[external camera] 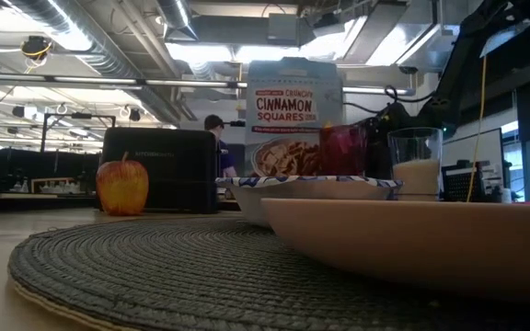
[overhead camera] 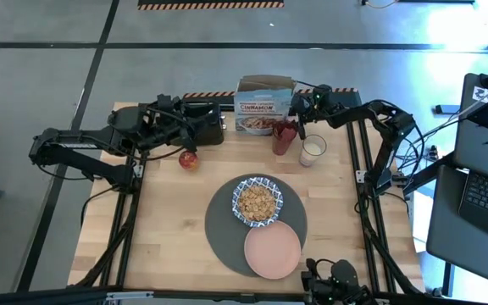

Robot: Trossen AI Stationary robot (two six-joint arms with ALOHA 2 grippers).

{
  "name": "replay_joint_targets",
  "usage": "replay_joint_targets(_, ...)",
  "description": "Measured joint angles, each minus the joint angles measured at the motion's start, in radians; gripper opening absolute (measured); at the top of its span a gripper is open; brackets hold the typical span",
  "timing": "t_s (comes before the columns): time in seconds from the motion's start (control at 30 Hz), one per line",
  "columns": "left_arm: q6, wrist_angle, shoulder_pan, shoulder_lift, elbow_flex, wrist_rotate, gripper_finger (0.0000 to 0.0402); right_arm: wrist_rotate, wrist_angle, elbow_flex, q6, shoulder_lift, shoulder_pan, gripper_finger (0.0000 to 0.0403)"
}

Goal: Arrange a breakfast setting
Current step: Pour the cereal from the cereal box into the blue patterned bowl

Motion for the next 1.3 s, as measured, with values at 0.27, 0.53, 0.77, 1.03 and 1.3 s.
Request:
replay_joint_targets(0.27,0.001,0.000,0.001,0.000,0.000,-0.009,0.0174,-0.009,-0.006,0.000,0.029,-0.074,0.000,0.0182)
replay_joint_targets(0.53,0.009,0.000,0.001,0.005,0.000,-0.010,0.0174,0.060,-0.208,0.001,-0.109,-0.089,0.000,0.0182)
replay_joint_targets(0.77,0.008,-0.002,0.002,0.012,0.001,-0.009,0.0174,0.121,-0.308,0.001,-0.185,-0.088,-0.007,0.0209)
replay_joint_targets(1.03,0.000,0.002,0.013,0.011,0.001,-0.004,0.0174,0.084,-0.313,0.001,-0.179,-0.110,-0.008,0.0264)
replay_joint_targets(1.3,-0.002,0.002,0.013,0.011,0.001,-0.004,0.0174,0.077,-0.315,0.001,-0.185,-0.187,-0.014,0.0252)
